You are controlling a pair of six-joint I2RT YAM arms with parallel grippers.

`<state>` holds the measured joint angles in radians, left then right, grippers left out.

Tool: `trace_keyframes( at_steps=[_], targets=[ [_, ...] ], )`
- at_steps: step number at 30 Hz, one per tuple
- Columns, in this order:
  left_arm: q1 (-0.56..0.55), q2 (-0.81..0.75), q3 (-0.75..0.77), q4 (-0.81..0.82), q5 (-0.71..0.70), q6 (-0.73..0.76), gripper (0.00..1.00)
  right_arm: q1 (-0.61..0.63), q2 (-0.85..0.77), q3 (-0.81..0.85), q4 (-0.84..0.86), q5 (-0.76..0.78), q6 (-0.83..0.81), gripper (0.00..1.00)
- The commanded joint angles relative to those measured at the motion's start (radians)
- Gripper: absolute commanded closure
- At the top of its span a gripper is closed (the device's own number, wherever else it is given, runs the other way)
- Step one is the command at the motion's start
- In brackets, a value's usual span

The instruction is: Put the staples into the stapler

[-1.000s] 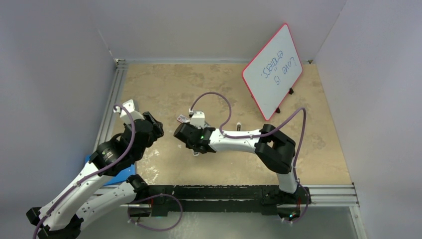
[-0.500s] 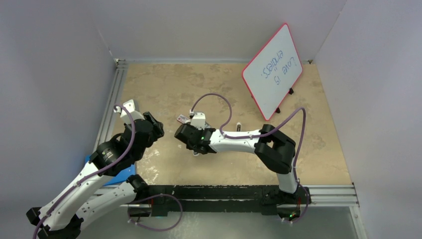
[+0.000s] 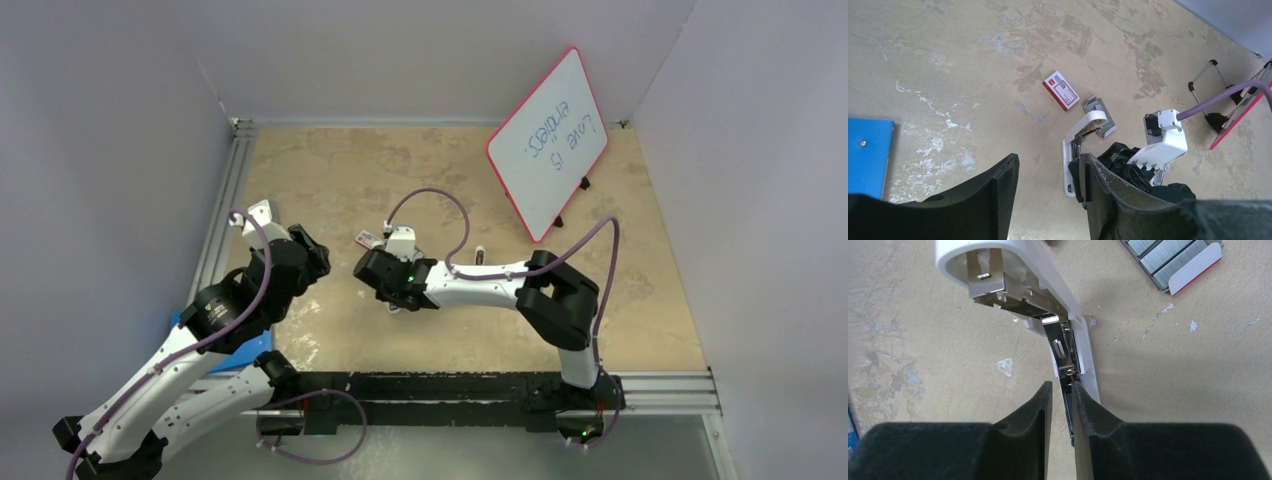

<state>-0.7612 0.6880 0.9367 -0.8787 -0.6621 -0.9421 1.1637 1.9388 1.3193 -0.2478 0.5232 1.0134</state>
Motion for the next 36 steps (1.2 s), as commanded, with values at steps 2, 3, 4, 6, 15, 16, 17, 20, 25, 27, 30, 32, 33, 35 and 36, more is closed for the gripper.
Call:
trace_keyframes(
  at_steps=[2,3,4,6,15,16,17,20,25,27,30,32,33,35,36],
  targets=[
    [0.002,0.003,-0.001,0.049,0.004,0.015,0.52,-0.002,-0.098,0.020,-0.024,0.038,-0.010,0.78],
    [0.003,0.004,0.000,0.052,0.007,0.017,0.52,-0.006,-0.108,0.029,-0.032,0.061,-0.011,0.79],
    [0.003,0.002,-0.001,0.055,0.011,0.019,0.52,-0.012,-0.118,0.034,-0.039,0.080,-0.010,0.80],
    [0.003,0.002,0.000,0.064,0.018,0.024,0.52,-0.033,-0.141,0.033,-0.037,0.099,-0.008,0.80],
    [0.003,0.031,-0.012,0.117,0.051,0.030,0.51,-0.170,-0.199,-0.034,0.048,0.039,-0.103,0.74],
    [0.003,0.038,-0.015,0.128,0.058,0.031,0.51,-0.181,-0.187,-0.029,0.052,0.029,-0.118,0.73],
    [0.002,0.048,-0.016,0.136,0.063,0.031,0.51,-0.192,-0.173,-0.017,0.050,0.021,-0.130,0.71],
    [0.003,0.077,-0.008,0.176,0.077,0.058,0.51,-0.216,-0.117,0.026,0.039,0.002,-0.166,0.70],
    [0.003,0.098,0.019,0.187,0.052,0.077,0.51,-0.252,-0.043,0.084,0.076,-0.043,-0.299,0.72],
    [0.003,0.095,0.014,0.188,0.043,0.075,0.51,-0.263,-0.014,0.108,0.090,-0.073,-0.366,0.72],
    [0.003,0.094,0.006,0.193,0.032,0.075,0.50,-0.266,0.035,0.161,0.077,-0.086,-0.439,0.72],
    [0.003,0.096,0.005,0.193,0.030,0.075,0.50,-0.266,0.060,0.184,0.069,-0.086,-0.471,0.71],
    [0.003,0.097,0.004,0.193,0.028,0.075,0.50,-0.266,0.070,0.192,0.067,-0.085,-0.484,0.70],
    [0.003,0.098,0.002,0.191,0.025,0.074,0.50,-0.268,0.085,0.203,0.069,-0.083,-0.504,0.69],
    [0.003,0.098,0.000,0.191,0.023,0.074,0.50,-0.269,0.095,0.209,0.064,-0.078,-0.509,0.69]
  ],
)
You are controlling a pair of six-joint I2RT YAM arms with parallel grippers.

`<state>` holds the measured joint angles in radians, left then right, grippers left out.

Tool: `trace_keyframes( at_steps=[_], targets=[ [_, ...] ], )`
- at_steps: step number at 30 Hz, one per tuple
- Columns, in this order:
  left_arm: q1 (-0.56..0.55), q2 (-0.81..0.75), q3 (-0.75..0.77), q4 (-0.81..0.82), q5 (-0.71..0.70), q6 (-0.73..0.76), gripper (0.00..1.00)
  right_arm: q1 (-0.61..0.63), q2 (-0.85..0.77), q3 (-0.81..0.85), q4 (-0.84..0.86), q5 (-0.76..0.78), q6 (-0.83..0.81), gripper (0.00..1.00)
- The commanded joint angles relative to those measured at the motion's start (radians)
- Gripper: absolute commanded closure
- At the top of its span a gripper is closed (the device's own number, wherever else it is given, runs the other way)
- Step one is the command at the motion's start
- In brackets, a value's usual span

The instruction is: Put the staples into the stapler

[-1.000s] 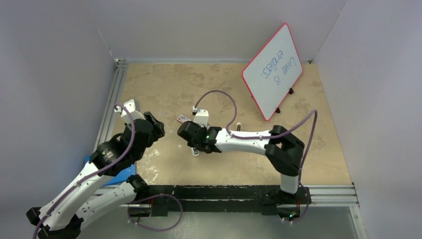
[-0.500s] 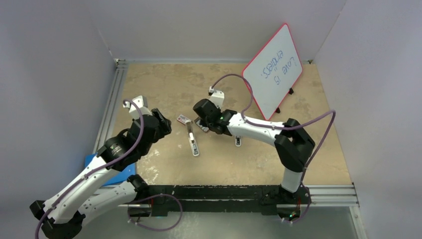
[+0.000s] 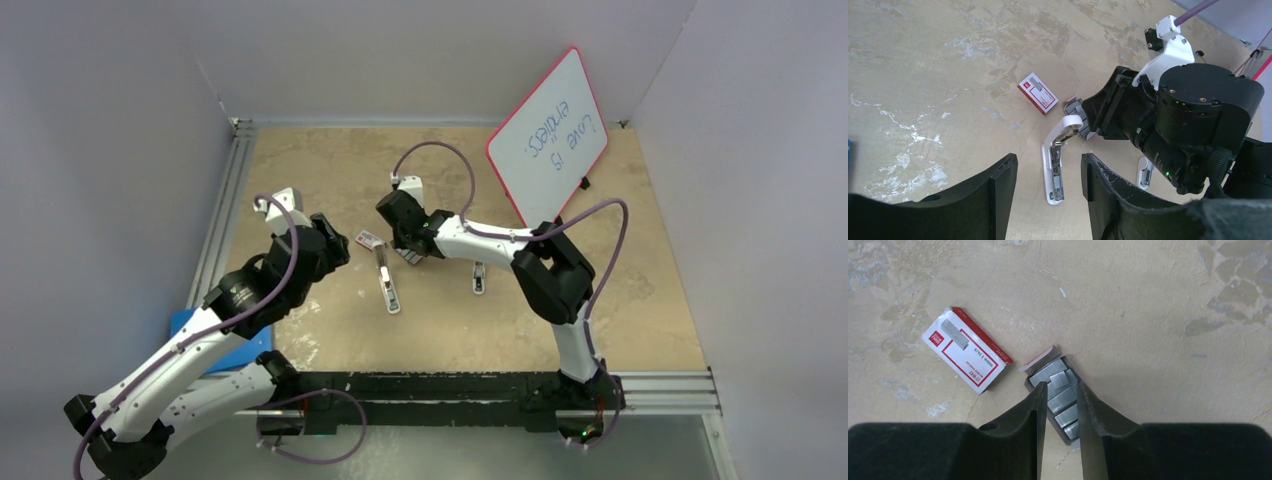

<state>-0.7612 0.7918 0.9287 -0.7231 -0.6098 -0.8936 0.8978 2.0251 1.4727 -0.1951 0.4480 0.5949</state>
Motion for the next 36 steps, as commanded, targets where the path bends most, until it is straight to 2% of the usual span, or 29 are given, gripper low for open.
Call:
trace_keyframes(
  at_steps=[1,14,36],
  targets=[
    [0.003,-0.006,0.006,0.036,-0.032,0.025,0.50,-0.003,0.016,0.061,0.009,0.002,-0.095,0.69],
    [0.003,0.003,0.005,0.033,-0.038,0.025,0.50,-0.005,0.064,0.085,0.007,-0.028,-0.129,0.74],
    [0.003,-0.005,-0.005,0.032,-0.037,0.021,0.50,-0.005,0.122,0.119,-0.033,-0.033,-0.129,0.71]
  ],
)
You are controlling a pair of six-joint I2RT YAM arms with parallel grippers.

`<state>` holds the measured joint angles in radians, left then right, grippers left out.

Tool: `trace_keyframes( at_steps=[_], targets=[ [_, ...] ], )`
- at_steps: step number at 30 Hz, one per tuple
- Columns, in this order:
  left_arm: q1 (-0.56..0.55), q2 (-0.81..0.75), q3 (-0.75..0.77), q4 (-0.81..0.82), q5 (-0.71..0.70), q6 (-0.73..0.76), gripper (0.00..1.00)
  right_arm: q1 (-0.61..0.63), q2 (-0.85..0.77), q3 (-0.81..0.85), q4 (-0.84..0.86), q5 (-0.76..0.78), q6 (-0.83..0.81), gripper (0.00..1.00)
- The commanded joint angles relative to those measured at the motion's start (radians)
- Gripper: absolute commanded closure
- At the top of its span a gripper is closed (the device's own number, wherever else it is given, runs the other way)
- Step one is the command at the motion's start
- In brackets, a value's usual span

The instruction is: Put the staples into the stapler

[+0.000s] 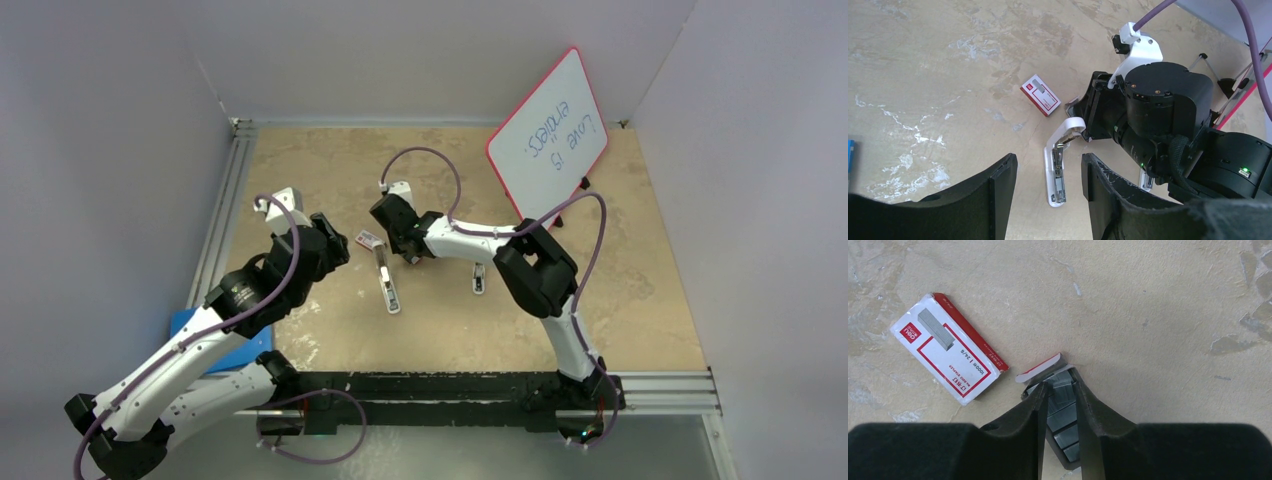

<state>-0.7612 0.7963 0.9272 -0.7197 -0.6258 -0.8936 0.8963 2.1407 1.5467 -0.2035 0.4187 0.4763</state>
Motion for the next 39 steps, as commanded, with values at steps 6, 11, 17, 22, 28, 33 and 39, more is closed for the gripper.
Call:
trace_keyframes(
  at_steps=[6,11,17,22,28,33,39],
  targets=[
    [0.003,-0.010,-0.003,0.028,-0.021,0.019,0.50,-0.002,-0.002,0.041,-0.028,0.010,-0.001,0.81],
    [0.003,-0.010,-0.005,0.028,-0.020,0.018,0.50,-0.003,-0.030,0.036,-0.022,0.030,0.008,0.84],
    [0.003,-0.009,-0.005,0.029,-0.017,0.018,0.50,-0.003,-0.105,-0.004,-0.007,0.039,0.007,0.84],
    [0.003,-0.004,-0.007,0.034,-0.008,0.017,0.50,-0.002,-0.201,-0.119,0.017,-0.002,0.017,0.84],
    [0.003,0.004,-0.013,0.046,0.008,0.018,0.50,0.002,-0.310,-0.305,0.022,-0.065,0.028,0.84],
    [0.003,0.011,-0.017,0.055,0.021,0.018,0.49,0.023,-0.389,-0.422,0.006,-0.110,0.075,0.84],
    [0.003,0.018,-0.017,0.059,0.032,0.020,0.50,0.054,-0.406,-0.476,-0.001,-0.116,0.174,0.84]
  ],
)
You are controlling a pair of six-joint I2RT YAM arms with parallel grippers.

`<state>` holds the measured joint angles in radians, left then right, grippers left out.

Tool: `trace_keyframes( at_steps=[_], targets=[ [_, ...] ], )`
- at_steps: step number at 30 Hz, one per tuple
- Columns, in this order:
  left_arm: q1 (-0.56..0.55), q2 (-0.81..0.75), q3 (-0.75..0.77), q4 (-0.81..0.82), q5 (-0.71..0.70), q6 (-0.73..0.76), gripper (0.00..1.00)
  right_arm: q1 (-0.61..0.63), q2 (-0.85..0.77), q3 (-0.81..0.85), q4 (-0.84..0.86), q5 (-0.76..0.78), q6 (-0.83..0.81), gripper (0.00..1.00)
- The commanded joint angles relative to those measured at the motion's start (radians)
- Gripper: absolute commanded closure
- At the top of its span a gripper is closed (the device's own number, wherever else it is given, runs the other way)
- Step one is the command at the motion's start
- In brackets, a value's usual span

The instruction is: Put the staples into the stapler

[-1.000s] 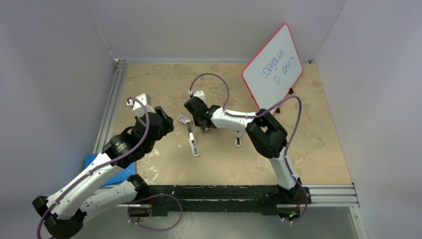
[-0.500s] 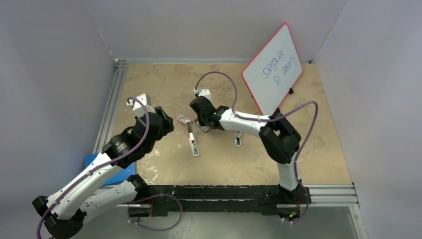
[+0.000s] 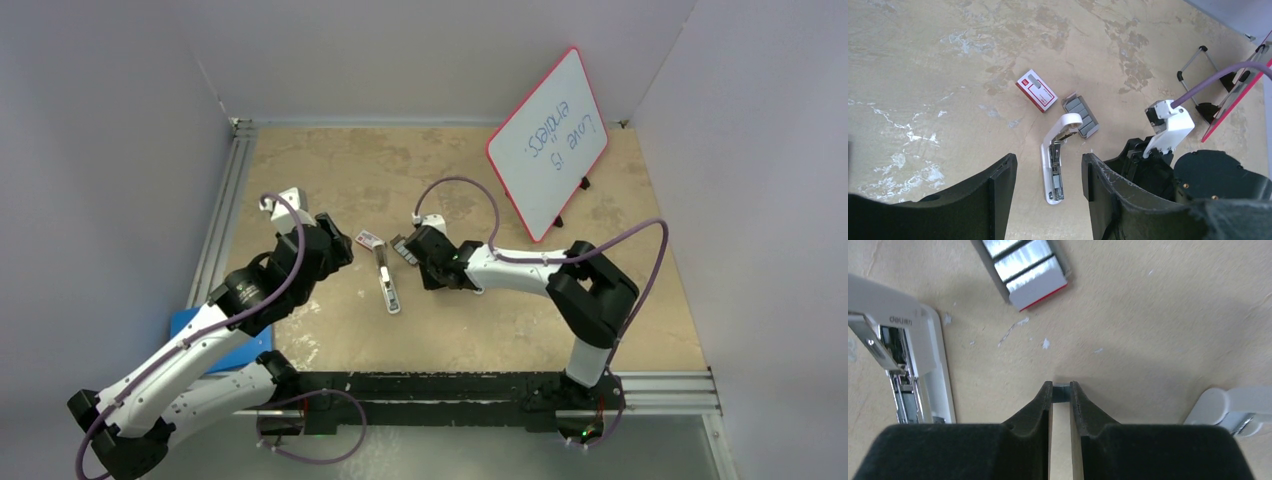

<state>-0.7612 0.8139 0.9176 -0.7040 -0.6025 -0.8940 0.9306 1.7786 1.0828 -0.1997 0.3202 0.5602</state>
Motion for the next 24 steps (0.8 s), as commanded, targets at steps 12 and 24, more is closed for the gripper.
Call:
trace_keyframes(
  at_steps=[12,24],
  targets=[
    [0.003,0.000,-0.012,0.043,0.019,0.021,0.50,0.029,-0.032,-0.019,-0.056,0.007,0.392,0.77],
    [0.003,-0.006,-0.016,0.045,0.021,0.021,0.50,0.027,-0.013,0.072,-0.069,0.059,0.253,0.72]
  ],
)
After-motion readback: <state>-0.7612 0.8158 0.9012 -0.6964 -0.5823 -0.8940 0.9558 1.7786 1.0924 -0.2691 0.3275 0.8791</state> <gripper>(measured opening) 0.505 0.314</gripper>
